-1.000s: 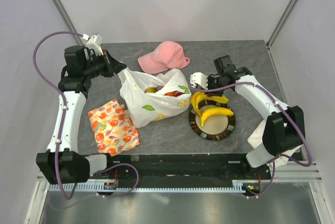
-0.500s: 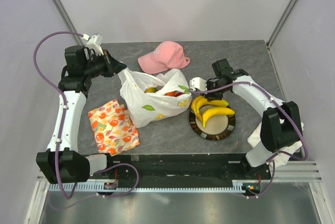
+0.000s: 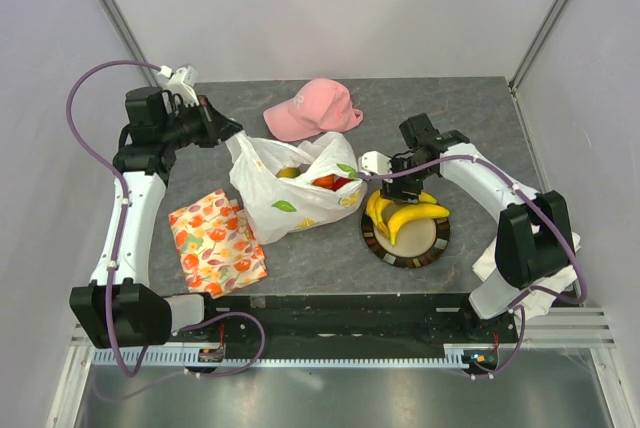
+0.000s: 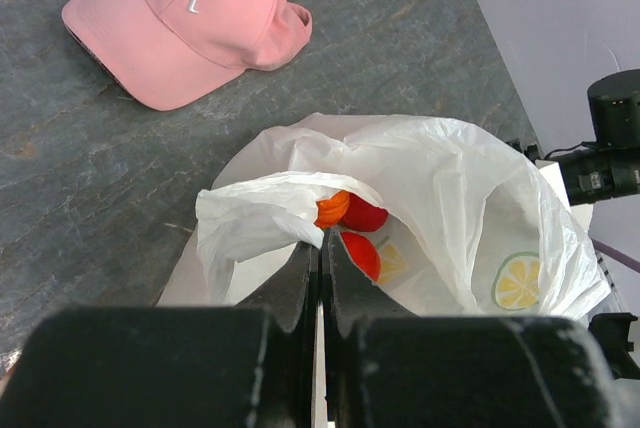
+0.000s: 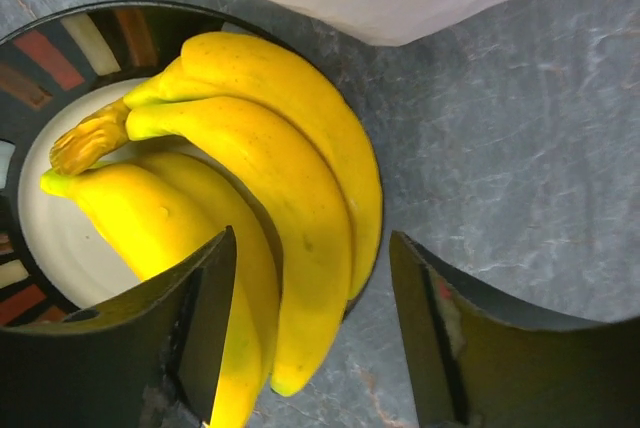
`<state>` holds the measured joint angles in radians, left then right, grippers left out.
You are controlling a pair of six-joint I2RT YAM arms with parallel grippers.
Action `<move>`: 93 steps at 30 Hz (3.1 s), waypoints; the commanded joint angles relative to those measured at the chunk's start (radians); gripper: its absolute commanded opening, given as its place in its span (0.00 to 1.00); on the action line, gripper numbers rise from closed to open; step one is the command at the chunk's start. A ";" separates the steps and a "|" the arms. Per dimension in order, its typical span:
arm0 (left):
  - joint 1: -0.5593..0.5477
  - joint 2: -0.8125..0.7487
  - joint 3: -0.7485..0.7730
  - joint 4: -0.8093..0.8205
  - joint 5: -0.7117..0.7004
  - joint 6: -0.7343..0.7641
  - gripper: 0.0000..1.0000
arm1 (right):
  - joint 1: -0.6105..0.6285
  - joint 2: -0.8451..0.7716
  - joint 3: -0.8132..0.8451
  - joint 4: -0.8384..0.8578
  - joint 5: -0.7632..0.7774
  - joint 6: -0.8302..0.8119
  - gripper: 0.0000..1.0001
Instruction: Take the fake fruits out of the plastic bag
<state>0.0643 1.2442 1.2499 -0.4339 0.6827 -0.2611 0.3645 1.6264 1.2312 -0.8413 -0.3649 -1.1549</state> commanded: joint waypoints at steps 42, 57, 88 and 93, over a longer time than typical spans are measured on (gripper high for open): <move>0.008 -0.382 -0.112 -0.489 0.022 0.068 0.02 | 0.458 0.291 0.501 0.198 0.359 1.001 0.59; 0.006 -0.402 -0.145 -0.298 -0.173 0.068 0.02 | 0.449 0.471 0.662 0.182 0.453 0.980 0.73; 0.005 -0.217 -0.172 -0.106 -0.038 0.026 0.01 | 0.372 0.290 0.654 0.078 0.085 0.863 0.29; -0.006 -0.187 -0.149 -0.046 -0.035 0.023 0.02 | 0.372 0.098 0.597 0.035 -0.141 0.868 0.29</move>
<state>0.0658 1.0401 1.0756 -0.5724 0.6304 -0.2394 0.7357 1.9236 1.8439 -0.7738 -0.2596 -0.2779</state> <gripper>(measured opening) 0.032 0.444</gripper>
